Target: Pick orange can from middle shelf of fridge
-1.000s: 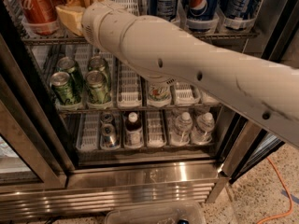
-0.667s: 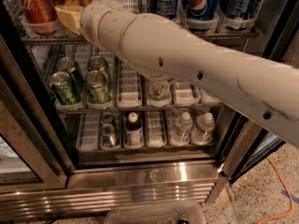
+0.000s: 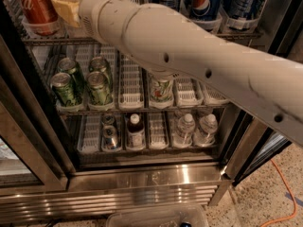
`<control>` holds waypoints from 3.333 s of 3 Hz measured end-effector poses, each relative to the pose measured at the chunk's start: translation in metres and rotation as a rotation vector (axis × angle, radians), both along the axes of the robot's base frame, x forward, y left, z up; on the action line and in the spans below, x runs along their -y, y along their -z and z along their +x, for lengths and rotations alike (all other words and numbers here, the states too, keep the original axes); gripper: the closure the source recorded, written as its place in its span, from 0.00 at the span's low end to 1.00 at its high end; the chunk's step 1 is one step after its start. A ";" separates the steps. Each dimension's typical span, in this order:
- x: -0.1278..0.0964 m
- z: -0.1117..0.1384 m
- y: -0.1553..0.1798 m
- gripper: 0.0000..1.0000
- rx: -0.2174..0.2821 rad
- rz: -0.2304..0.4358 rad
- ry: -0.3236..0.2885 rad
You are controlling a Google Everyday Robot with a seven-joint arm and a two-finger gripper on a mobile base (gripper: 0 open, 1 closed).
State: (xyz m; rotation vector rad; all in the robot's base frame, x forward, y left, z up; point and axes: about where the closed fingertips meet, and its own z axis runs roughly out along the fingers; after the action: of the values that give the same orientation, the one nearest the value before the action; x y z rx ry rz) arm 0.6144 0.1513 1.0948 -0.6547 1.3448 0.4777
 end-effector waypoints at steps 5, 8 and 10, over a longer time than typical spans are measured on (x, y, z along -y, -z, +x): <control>0.011 -0.020 -0.030 1.00 0.084 -0.060 -0.061; 0.017 -0.056 -0.025 1.00 0.057 -0.159 -0.214; 0.028 -0.084 -0.001 1.00 -0.002 -0.215 -0.321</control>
Offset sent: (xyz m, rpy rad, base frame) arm -0.0105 -0.0165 0.0012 -0.0340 -0.0244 0.0179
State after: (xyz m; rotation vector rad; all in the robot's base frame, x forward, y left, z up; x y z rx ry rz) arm 0.5303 0.1232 1.0959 -1.0569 1.3086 0.5943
